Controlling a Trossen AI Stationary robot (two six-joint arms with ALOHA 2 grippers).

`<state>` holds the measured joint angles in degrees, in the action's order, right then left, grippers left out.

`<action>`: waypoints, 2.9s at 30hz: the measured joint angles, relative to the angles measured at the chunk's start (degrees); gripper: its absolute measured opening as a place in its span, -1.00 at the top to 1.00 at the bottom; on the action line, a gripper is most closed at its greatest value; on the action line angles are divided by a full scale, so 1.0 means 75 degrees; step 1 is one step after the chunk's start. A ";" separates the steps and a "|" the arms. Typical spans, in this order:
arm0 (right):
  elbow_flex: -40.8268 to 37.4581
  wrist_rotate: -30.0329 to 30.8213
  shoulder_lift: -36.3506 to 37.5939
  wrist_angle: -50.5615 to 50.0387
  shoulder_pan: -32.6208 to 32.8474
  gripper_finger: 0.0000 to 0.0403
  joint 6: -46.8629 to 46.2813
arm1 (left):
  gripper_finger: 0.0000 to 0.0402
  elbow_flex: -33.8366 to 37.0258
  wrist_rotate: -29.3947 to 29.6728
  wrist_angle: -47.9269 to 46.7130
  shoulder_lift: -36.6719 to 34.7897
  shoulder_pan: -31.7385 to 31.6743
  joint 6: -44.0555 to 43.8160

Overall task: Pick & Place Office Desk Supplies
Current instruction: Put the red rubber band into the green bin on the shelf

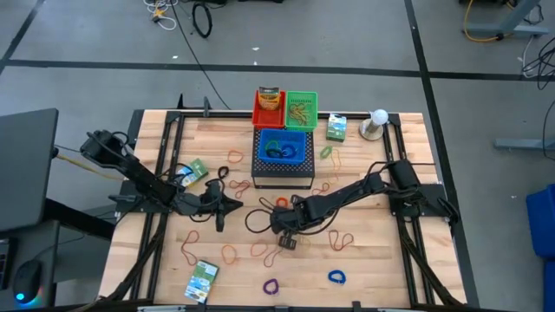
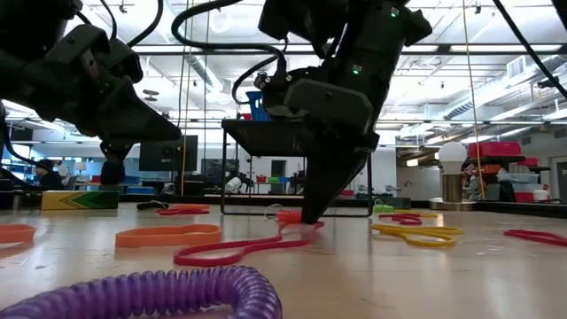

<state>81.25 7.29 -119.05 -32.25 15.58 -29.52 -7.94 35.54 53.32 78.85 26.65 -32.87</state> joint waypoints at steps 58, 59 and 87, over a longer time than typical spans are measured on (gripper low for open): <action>0.0044 -0.0545 -0.0367 0.1142 0.0487 0.35 -0.2215 | 0.95 -0.0003 -0.0138 -0.0694 0.0038 0.0099 -0.0240; 0.0044 -0.0540 -0.0381 0.1137 0.0507 0.37 -0.2218 | 0.95 -0.0003 -0.0138 -0.0701 0.0038 0.0099 -0.0242; 0.0000 0.0450 0.0765 0.1021 0.0539 0.99 -0.2252 | 0.95 -0.0003 -0.0138 -0.0681 0.0038 -0.0113 0.0184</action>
<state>81.25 10.66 -113.31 -24.59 19.62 -46.41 -7.97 34.51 48.21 79.13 25.80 -31.49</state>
